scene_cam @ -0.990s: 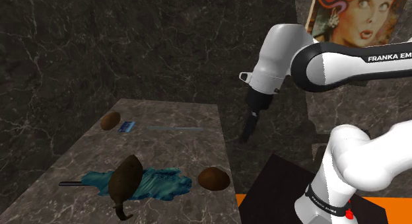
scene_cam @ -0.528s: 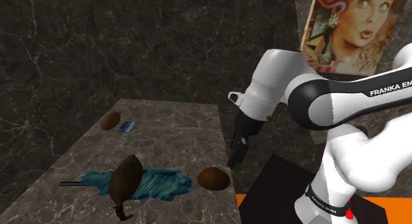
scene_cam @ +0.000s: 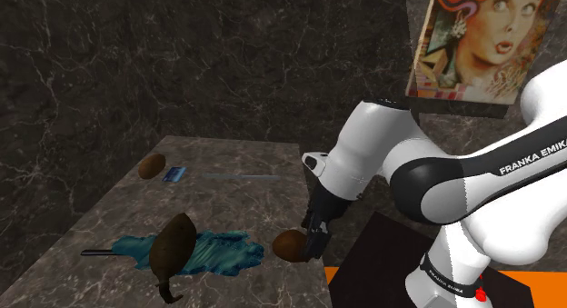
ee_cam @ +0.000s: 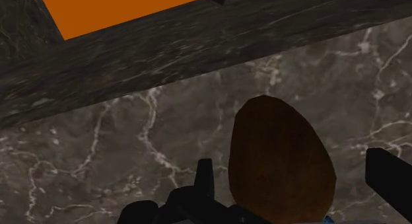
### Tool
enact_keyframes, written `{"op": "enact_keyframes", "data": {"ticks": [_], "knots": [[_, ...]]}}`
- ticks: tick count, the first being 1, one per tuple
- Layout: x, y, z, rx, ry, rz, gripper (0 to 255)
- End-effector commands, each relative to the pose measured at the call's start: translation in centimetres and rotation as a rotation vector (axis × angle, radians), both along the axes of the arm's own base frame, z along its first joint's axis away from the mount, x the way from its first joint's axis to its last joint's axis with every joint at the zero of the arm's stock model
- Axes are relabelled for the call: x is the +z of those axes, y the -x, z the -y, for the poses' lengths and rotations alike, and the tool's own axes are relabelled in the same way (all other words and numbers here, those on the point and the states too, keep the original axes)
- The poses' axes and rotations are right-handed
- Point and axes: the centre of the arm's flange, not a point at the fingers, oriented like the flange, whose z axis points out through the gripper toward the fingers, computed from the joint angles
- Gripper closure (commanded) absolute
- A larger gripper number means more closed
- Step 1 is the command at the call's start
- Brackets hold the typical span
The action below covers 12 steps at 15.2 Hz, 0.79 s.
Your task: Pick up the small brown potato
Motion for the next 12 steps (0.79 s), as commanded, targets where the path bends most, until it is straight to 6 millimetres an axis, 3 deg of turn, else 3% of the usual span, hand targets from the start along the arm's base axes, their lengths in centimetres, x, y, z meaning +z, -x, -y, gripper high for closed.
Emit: {"op": "enact_keyframes", "data": {"ticks": [1,5,6,12], "knots": [[-1.1,0.0,-0.2,0.001,-0.001,0.001,0],[-2.5,0.0,-0.2,0.001,-0.001,0.001,0],[-2.4,-0.1,-0.1,0.001,-0.001,0.001,255],[-2.4,0.0,-0.1,0.001,-0.001,0.001,255]]}}
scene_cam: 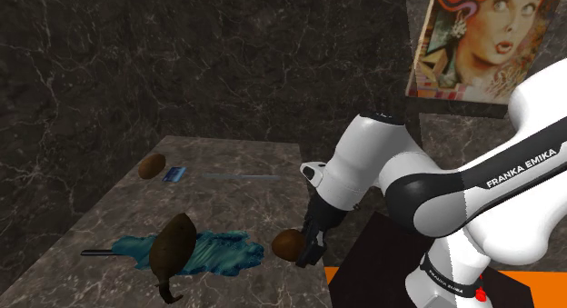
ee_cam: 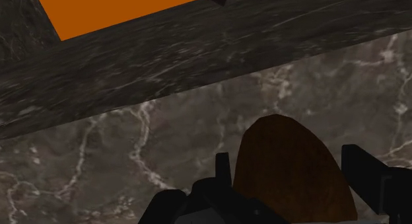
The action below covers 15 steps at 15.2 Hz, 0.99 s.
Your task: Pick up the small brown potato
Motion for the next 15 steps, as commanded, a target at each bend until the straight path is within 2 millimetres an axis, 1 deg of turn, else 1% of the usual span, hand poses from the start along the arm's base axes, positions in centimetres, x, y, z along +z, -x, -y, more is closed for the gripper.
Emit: {"op": "enact_keyframes", "data": {"ticks": [1,3,15], "knots": [[0.0,0.0,0.0,0.000,0.000,0.000,255],[-0.1,0.0,0.0,0.000,0.000,0.000,255],[6.3,0.0,0.0,0.000,0.000,0.000,255]]}}
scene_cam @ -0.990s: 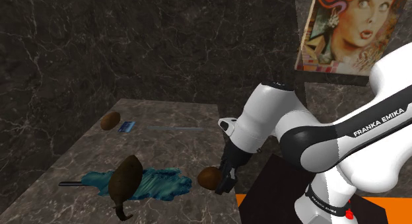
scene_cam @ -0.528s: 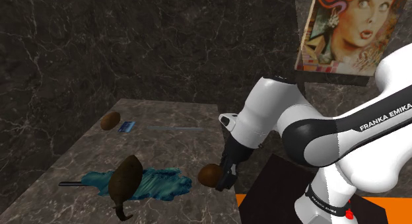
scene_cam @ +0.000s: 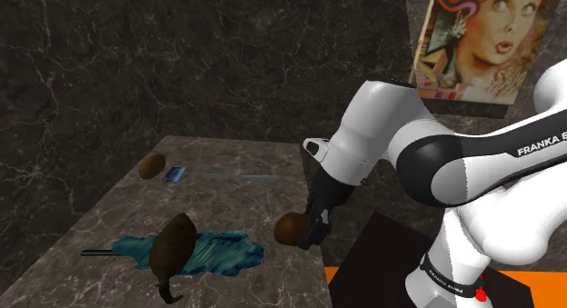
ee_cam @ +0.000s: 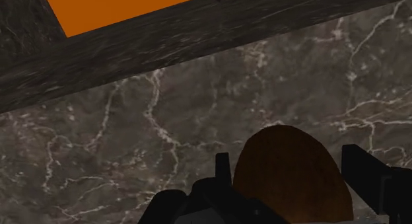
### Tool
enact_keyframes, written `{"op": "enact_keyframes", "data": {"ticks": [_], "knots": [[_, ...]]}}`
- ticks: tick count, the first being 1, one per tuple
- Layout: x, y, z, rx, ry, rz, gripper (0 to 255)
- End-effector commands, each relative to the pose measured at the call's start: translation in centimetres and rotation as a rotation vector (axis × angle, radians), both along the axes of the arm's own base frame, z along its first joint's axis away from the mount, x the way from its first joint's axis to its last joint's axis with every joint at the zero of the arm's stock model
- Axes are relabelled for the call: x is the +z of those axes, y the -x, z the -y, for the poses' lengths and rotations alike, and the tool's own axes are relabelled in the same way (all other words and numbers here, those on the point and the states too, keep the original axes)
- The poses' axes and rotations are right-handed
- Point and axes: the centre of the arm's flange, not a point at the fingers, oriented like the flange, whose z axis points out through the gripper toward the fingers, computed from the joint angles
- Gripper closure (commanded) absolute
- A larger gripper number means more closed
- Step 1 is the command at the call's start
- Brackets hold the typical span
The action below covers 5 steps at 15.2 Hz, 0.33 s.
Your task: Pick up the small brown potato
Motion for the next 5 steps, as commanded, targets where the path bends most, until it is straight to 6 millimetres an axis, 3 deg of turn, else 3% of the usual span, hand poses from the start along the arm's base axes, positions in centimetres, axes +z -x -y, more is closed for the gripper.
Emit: {"op": "enact_keyframes", "data": {"ticks": [1,5], "knots": [[1.1,0.0,0.0,0.000,0.000,0.000,255],[2.2,0.0,0.0,0.000,0.000,0.000,255]]}}
